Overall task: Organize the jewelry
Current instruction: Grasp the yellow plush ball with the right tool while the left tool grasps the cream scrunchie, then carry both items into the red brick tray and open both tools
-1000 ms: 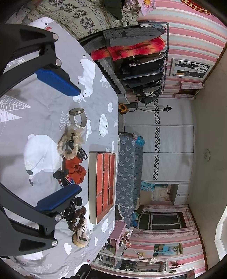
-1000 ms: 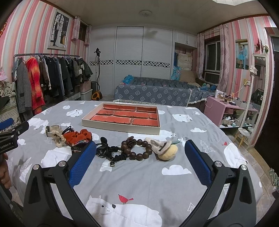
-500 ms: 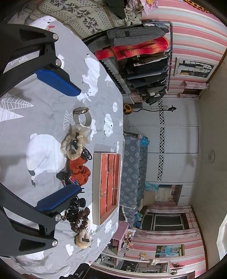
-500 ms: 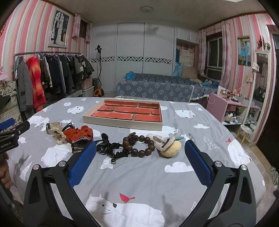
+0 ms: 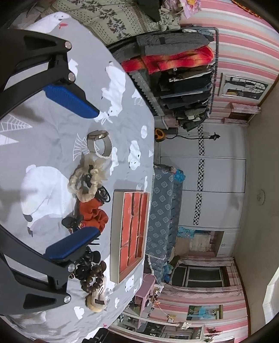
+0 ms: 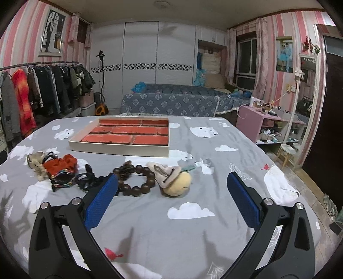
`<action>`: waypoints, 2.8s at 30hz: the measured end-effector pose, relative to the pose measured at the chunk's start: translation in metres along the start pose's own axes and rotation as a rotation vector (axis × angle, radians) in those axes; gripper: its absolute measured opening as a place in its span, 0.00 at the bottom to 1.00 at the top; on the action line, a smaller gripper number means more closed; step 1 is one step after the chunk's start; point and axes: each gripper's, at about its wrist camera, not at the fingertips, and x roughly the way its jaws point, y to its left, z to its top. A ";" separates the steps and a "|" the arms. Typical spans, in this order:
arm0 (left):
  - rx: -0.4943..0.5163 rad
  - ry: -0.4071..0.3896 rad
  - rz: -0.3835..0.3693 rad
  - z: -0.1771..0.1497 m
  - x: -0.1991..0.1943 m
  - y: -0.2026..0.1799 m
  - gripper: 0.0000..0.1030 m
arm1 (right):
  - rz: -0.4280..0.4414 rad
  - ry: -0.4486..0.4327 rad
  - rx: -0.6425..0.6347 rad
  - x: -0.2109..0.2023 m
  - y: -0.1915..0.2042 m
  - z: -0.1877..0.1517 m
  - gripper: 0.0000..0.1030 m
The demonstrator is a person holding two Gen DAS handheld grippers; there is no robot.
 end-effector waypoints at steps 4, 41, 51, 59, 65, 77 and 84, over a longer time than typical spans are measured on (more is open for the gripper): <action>-0.024 0.034 -0.001 0.001 0.015 0.002 0.96 | -0.007 0.035 0.027 0.016 -0.014 0.000 0.96; 0.033 0.222 -0.085 0.001 0.118 0.016 0.04 | 0.109 0.378 0.078 0.156 -0.018 -0.002 0.35; 0.085 0.061 -0.061 0.042 0.058 0.014 0.04 | 0.115 0.186 0.082 0.085 -0.024 0.040 0.34; 0.130 -0.037 -0.068 0.070 0.005 0.006 0.04 | 0.134 0.074 0.091 0.016 -0.032 0.055 0.34; 0.117 -0.081 -0.057 0.081 -0.018 0.004 0.04 | 0.129 0.050 0.094 -0.007 -0.039 0.052 0.34; 0.087 -0.088 -0.058 0.083 -0.037 -0.007 0.04 | 0.119 -0.011 0.089 -0.038 -0.039 0.054 0.34; 0.095 -0.065 -0.060 0.085 -0.030 -0.012 0.04 | 0.114 -0.030 0.073 -0.039 -0.037 0.055 0.34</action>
